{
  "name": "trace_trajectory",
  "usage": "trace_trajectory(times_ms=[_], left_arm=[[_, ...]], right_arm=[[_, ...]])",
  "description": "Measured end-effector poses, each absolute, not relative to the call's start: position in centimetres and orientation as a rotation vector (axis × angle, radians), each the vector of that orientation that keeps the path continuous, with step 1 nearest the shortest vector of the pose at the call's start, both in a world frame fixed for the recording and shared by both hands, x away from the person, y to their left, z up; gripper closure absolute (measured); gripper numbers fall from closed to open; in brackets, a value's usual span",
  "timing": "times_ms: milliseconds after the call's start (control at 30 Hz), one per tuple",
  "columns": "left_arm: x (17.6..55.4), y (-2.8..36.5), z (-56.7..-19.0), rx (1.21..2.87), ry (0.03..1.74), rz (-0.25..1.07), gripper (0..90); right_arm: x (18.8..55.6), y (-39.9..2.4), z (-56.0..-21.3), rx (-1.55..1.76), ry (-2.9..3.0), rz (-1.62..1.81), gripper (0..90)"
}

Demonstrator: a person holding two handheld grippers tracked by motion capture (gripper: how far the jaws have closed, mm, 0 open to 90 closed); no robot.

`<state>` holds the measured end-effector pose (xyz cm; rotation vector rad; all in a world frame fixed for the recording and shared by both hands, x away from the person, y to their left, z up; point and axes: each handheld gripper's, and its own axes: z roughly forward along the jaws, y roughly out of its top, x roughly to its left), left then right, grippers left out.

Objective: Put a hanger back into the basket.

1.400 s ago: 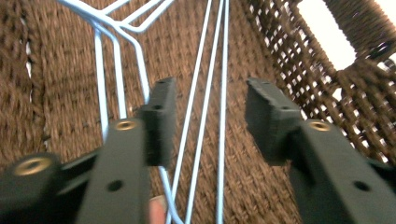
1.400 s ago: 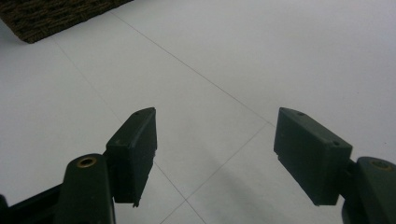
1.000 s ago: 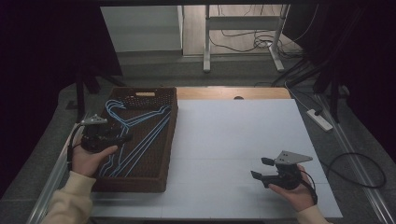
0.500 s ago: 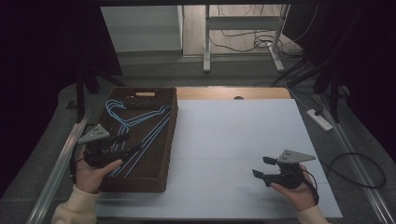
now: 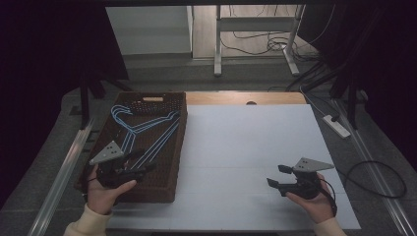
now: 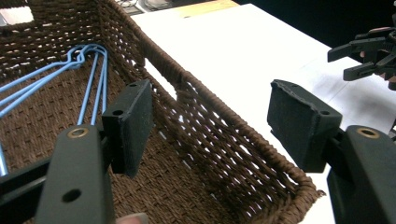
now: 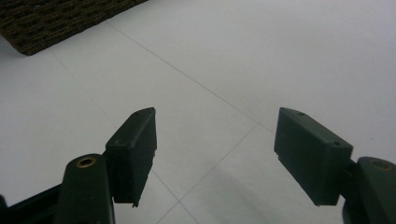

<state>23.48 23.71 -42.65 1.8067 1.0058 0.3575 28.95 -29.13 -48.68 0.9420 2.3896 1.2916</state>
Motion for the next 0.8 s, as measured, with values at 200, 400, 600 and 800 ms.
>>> trace_trajectory(times_ms=[200, 400, 600, 800], left_arm=[[23.2, 23.4, -43.3, 1.815, 1.01, 0.346, 32.2], [23.0, 23.1, -43.6, 1.823, 0.998, 0.339, 30.9], [22.6, 22.9, -44.1, 1.829, 1.001, 0.356, 30.9], [22.4, 23.0, -44.7, 1.827, 1.003, 0.363, 30.9]], right_arm=[[28.9, -29.4, -48.6, 0.95, 2.383, 1.296, 30.9], [29.0, -29.7, -48.7, 0.962, 2.382, 1.29, 30.8], [29.0, -29.9, -48.6, 0.979, 2.371, 1.299, 30.9], [29.1, -30.1, -48.5, 0.998, 2.359, 1.303, 30.9]])
